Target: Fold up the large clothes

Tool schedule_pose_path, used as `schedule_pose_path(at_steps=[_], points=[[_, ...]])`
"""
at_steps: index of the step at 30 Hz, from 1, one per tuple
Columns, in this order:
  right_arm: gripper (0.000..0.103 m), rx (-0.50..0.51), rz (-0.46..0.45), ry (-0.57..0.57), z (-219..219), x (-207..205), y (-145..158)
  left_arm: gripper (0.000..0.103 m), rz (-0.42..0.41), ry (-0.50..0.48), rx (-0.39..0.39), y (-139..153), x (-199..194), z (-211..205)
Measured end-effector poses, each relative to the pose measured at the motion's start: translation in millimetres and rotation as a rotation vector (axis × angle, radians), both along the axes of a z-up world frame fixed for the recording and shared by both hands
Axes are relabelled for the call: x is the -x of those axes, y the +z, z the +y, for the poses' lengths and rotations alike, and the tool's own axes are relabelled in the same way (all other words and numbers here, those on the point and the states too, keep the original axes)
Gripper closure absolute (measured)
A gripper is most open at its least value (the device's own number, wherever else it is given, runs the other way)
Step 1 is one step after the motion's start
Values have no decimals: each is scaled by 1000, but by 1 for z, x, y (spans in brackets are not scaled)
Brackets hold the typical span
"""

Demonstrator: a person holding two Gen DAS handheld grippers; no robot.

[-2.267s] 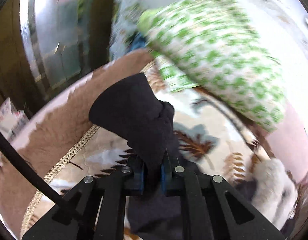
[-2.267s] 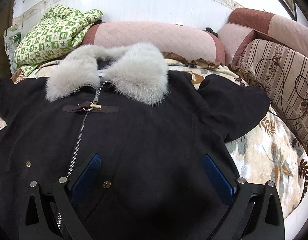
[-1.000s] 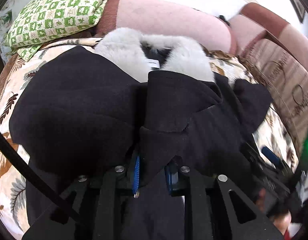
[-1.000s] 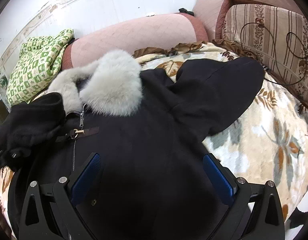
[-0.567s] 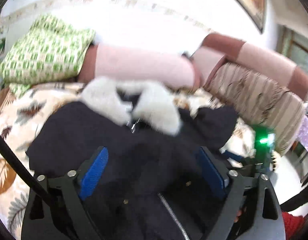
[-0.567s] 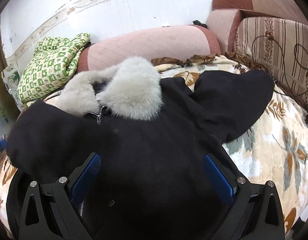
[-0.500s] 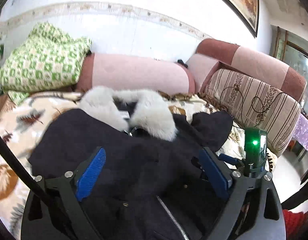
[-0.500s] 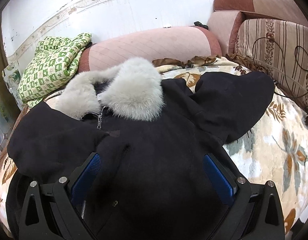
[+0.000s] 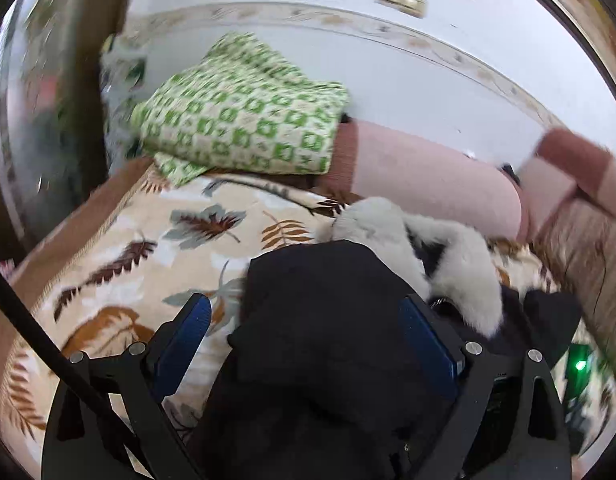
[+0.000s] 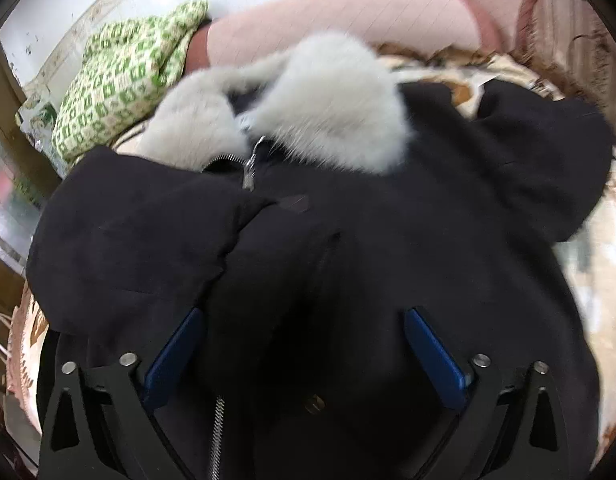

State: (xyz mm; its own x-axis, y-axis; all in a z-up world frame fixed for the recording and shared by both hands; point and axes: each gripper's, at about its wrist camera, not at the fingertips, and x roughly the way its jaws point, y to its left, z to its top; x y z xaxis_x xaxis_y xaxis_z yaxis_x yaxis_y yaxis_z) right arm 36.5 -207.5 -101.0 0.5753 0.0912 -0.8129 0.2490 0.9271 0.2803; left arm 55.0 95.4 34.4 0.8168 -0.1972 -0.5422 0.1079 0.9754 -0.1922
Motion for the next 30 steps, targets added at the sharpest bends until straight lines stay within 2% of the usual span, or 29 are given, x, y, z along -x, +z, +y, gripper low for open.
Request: schedule_pose_path(at_steps=[1, 2, 3, 4, 5, 7, 10, 14, 16, 19, 22, 24, 27, 30], points=[[16, -4, 0, -1, 1, -2, 0, 9, 10, 8, 13, -2, -4, 4], [39, -15, -8, 7, 1, -4, 3, 9, 18, 17, 17, -3, -7, 7], [57, -40, -10, 32, 2, -7, 6, 9, 26, 31, 17, -4, -9, 9], [90, -76, 1, 60, 2, -9, 9, 9, 33, 42, 15, -7, -12, 10], [91, -93, 5, 69, 1, -11, 13, 9, 38, 50, 10, -9, -13, 10], [93, -54, -24, 71, 0, -12, 27, 9, 49, 71, -9, -13, -15, 9], [94, 135, -72, 42, 0, -12, 57, 9, 69, 99, -48, -23, -22, 6], [95, 335, -94, -86, -30, -27, 79, 9, 106, 103, -46, -33, -30, 4], [95, 351, -73, -130, -48, -39, 78, 8, 120, 102, -50, -37, -33, 1], [95, 327, -22, -163, -76, -58, 65, 9, 144, 101, -101, -45, -37, -9], [95, 309, 32, -157, -81, -70, 46, 8, 175, 83, -121, -52, -43, -17], [94, 332, 62, -155, -78, -74, 35, 8, 187, 72, -119, -53, -45, -19], [83, 379, 102, -167, -72, -72, 26, 8, 185, 64, -110, -50, -43, -19], [60, 400, 85, -168, -73, -57, 39, 9, 164, 74, -119, -44, -35, -16]])
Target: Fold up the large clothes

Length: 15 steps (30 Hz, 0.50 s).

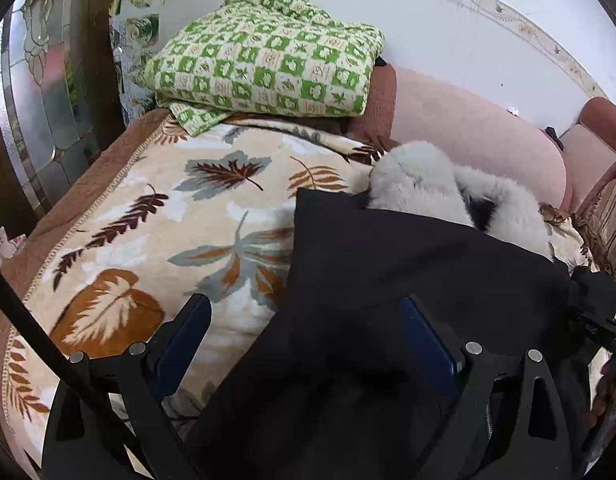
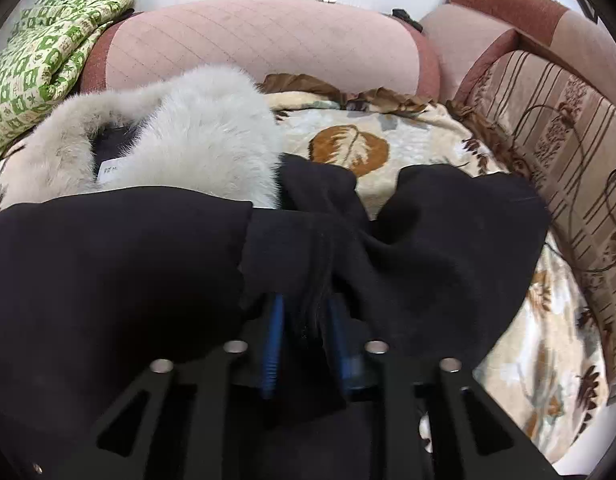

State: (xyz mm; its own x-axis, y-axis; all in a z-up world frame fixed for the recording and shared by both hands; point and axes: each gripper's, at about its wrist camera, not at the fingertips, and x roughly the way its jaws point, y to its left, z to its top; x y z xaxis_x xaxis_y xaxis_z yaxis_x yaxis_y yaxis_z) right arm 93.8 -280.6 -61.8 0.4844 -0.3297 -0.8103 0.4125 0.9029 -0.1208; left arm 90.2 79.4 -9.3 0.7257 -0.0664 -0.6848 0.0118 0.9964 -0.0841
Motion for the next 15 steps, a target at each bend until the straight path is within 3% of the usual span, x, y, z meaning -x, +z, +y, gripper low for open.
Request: schedule_pose_path(at_steps=[2, 3, 7, 10, 12, 15], points=[[38, 12, -37, -2, -2, 14, 15, 8, -11, 11, 10, 4, 5, 6], [36, 27, -59, -5, -2, 22, 25, 9, -12, 17, 19, 6, 7, 9], [36, 83, -128, 1, 10, 44, 57, 9, -34, 56, 70, 15, 13, 24], [36, 80, -169, 63, 32, 42, 71, 9, -52, 81, 61, 20, 15, 29], [36, 57, -153, 120, 51, 29, 70, 8, -53, 90, 37, 20, 15, 29], [48, 43, -107, 176, 75, 4, 52, 9, -48, 86, 24, 21, 14, 31]])
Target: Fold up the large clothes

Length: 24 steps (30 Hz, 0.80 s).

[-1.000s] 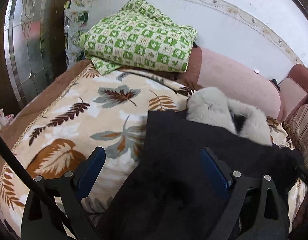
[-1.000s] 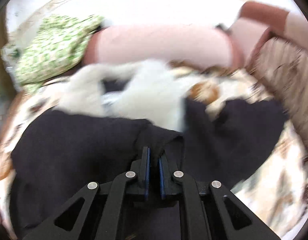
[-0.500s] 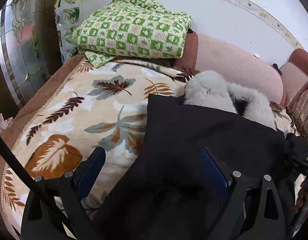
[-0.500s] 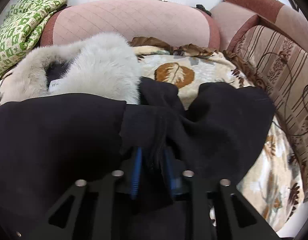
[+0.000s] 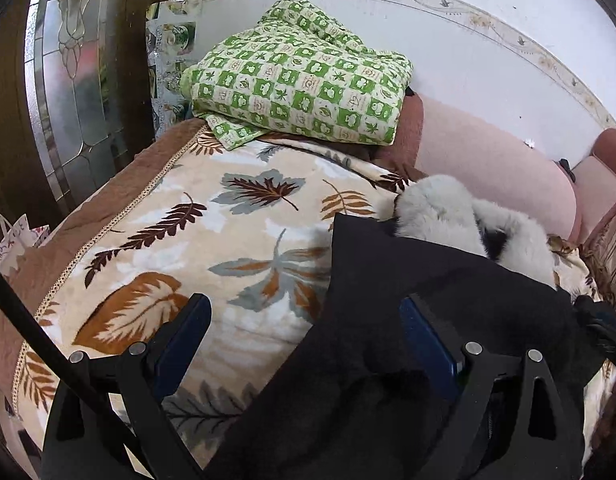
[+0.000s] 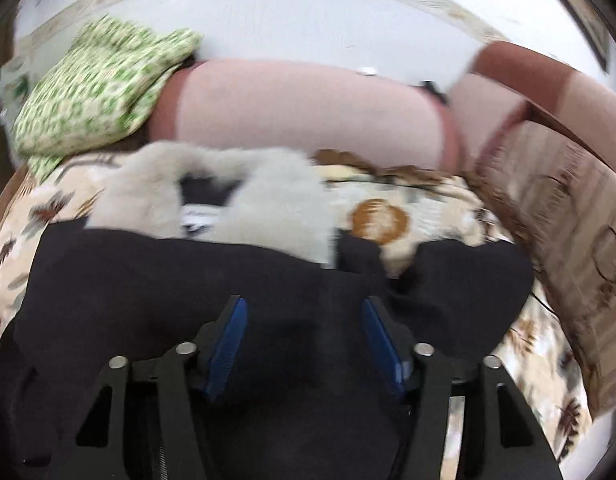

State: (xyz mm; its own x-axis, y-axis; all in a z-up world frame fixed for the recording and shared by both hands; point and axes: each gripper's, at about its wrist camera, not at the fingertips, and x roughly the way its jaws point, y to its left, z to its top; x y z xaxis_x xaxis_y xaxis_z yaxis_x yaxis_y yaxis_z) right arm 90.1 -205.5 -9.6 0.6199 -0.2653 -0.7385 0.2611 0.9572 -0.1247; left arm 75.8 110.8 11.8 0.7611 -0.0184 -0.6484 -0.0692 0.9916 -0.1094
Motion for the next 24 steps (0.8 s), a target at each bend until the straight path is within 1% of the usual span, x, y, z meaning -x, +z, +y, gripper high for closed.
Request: schedule_pose_path(at_steps=[2, 4, 7, 8, 9, 11, 13, 15, 17, 19, 22, 23, 24], points=[[50, -22, 40, 7, 10, -15, -19, 9, 1, 5, -7, 0, -1, 1], [50, -41, 92, -6, 15, -30, -46, 9, 0, 15, -14, 0, -3, 3], [50, -87, 165, -24, 13, -40, -81, 9, 23, 44, -37, -4, -9, 9], [50, -108, 172, -32, 10, -40, -86, 9, 28, 48, -36, -4, -10, 10], [50, -117, 164, -39, 8, -37, -84, 8, 31, 50, -32, -5, -10, 12], [52, -146, 138, -29, 9, -33, -71, 8, 38, 54, -27, -5, -12, 14], [53, -197, 91, 24, 17, -29, -52, 8, 38, 55, -30, -4, -13, 15], [53, -218, 43, 84, 34, -33, -35, 9, 32, 68, -38, -4, -14, 17], [53, -272, 28, 154, 54, -44, -30, 9, 29, 77, -45, -4, -14, 19], [53, -314, 46, 224, 81, -59, -35, 9, 23, 81, -69, -4, -15, 20], [53, -291, 97, 284, 121, -77, -56, 9, 13, 94, -100, -3, -15, 21], [52, -240, 122, 286, 136, -83, -68, 8, 11, 98, -102, -2, -15, 22], [52, -182, 126, 279, 147, -84, -75, 9, 12, 100, -97, -2, -16, 22]])
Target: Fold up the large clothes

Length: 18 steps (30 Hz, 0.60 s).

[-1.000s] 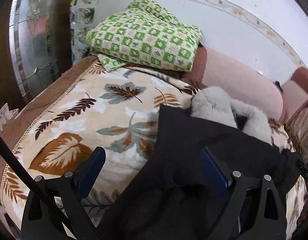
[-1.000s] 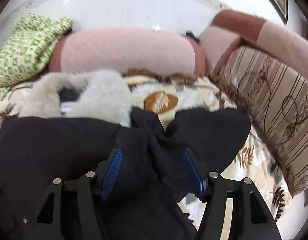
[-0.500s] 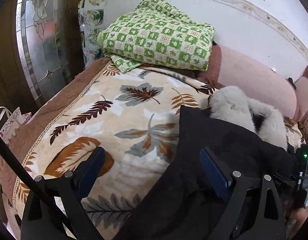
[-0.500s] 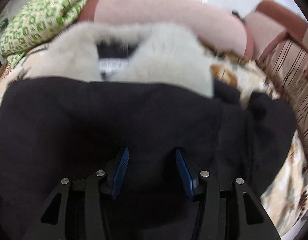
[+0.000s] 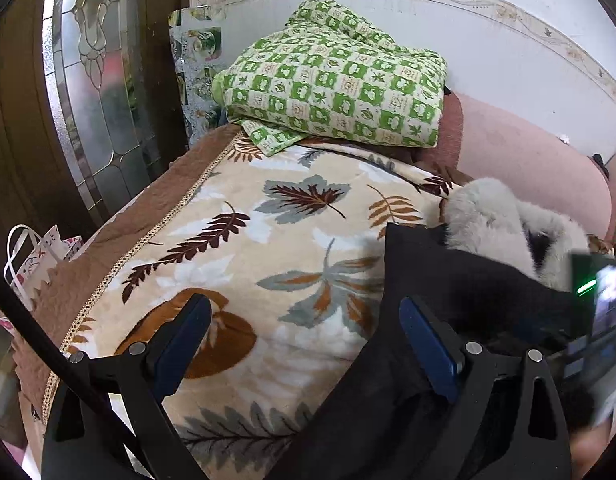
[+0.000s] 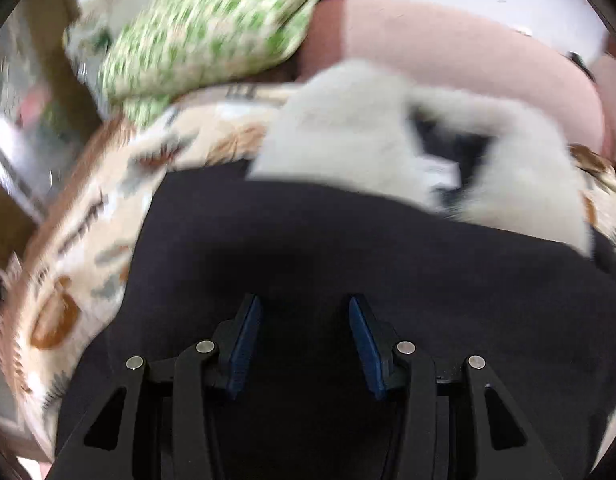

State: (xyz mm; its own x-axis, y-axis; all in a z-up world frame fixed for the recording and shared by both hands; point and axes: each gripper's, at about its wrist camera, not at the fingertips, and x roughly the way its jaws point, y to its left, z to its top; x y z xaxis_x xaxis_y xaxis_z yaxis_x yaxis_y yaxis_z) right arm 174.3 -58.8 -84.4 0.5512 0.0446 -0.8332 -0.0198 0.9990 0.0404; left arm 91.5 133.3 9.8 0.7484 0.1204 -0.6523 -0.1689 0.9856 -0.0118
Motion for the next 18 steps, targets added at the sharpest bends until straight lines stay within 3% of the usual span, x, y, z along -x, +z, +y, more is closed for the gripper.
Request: schedule_pose_path(at_steps=[2, 4, 9, 13, 18], points=[[51, 123, 3, 16, 18, -4, -15, 8, 5, -4, 19, 0, -1, 2], [51, 156, 8, 23, 22, -5, -15, 9, 8, -4, 24, -1, -1, 3], [52, 30, -48, 9, -8, 9, 16, 9, 10, -22, 35, -5, -3, -1], [52, 62, -26, -39, -48, 16, 13, 9, 66, -101, 25, -24, -14, -28], [52, 196, -14, -212, -143, 39, 4, 8, 139, -144, -79, -55, -33, -64]])
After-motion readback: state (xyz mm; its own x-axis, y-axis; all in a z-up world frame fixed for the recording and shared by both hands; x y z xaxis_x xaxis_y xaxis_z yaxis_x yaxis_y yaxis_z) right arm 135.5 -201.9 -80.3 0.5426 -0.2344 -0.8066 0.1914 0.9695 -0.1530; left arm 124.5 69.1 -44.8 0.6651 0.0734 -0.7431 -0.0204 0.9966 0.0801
